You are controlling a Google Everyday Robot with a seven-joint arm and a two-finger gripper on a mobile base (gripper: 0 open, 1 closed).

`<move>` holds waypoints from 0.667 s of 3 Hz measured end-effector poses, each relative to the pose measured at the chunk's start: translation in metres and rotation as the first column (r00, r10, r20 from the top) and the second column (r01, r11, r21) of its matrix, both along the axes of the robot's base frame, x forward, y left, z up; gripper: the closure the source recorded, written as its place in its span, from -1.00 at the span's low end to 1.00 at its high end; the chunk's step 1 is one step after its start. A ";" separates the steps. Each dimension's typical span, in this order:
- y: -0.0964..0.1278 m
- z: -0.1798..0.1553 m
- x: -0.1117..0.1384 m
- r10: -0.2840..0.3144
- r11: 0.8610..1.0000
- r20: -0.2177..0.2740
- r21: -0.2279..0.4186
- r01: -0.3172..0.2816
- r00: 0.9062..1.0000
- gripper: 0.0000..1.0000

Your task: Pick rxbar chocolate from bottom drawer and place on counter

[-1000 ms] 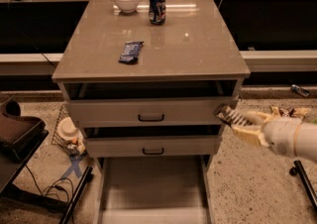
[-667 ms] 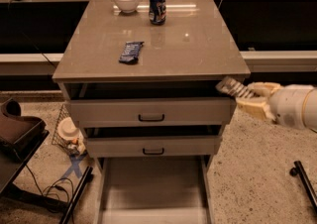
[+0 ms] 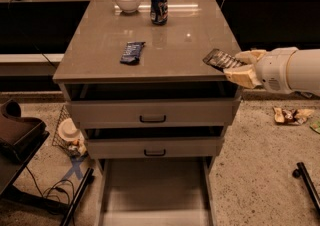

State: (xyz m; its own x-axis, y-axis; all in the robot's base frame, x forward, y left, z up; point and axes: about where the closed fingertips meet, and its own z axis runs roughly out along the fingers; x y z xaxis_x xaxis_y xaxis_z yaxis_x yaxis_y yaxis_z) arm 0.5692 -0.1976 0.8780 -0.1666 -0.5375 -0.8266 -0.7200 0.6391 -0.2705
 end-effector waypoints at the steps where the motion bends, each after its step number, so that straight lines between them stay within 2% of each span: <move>1: 0.002 0.007 0.024 0.002 1.000 -0.007 0.012 -0.002 1.000 1.00; 2: 0.003 0.024 0.081 -0.002 0.999 -0.024 0.034 0.003 1.000 1.00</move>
Offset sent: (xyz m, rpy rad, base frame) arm 0.1641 -0.0029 0.0656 0.0679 0.0118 -0.0240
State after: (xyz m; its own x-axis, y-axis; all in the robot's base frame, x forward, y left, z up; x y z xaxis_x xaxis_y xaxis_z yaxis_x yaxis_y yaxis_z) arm 0.6501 -0.1947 0.9015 -0.1878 -0.5089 -0.8401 -0.7242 0.6495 -0.2316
